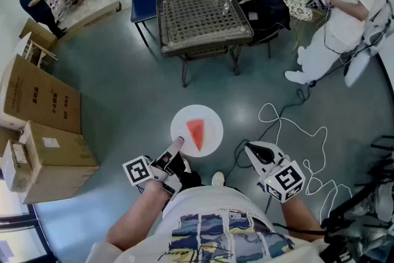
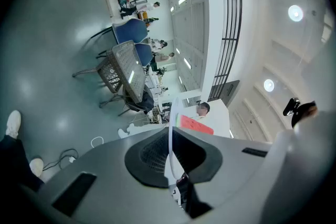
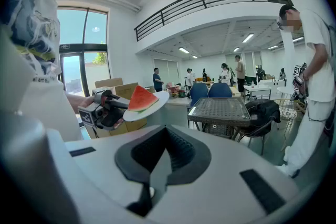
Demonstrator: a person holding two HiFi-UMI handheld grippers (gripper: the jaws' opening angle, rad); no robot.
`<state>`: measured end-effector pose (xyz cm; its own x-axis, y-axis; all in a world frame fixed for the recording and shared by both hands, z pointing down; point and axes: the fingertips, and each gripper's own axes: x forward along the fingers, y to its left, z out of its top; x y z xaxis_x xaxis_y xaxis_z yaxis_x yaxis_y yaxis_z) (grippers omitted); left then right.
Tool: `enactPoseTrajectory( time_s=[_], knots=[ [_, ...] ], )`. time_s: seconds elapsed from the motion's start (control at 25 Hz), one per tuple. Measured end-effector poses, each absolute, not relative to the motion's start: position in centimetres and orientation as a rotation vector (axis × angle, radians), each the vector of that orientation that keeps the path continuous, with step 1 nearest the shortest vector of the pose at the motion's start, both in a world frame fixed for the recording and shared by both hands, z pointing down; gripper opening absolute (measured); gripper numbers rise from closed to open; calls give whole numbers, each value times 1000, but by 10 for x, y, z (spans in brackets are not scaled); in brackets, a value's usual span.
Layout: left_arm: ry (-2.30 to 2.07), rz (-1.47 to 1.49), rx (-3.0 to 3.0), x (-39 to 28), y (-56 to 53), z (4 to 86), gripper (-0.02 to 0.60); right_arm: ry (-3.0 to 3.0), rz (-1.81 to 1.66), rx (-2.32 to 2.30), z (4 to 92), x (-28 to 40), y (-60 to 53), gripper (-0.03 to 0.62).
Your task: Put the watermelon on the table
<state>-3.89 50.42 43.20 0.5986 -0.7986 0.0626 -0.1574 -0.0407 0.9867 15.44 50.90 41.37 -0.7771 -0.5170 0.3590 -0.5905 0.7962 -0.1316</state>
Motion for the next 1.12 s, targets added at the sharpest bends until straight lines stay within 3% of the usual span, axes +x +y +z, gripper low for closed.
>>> enactPoseTrajectory(
  time_s=[0.48, 1.12],
  knots=[
    [-858, -637, 1562, -12, 519, 417, 17, -2718, 287, 844, 403, 188, 529, 11],
    [-857, -636, 1557, -71, 401, 440, 17, -2686, 222, 853, 408, 126, 420, 41]
  ],
)
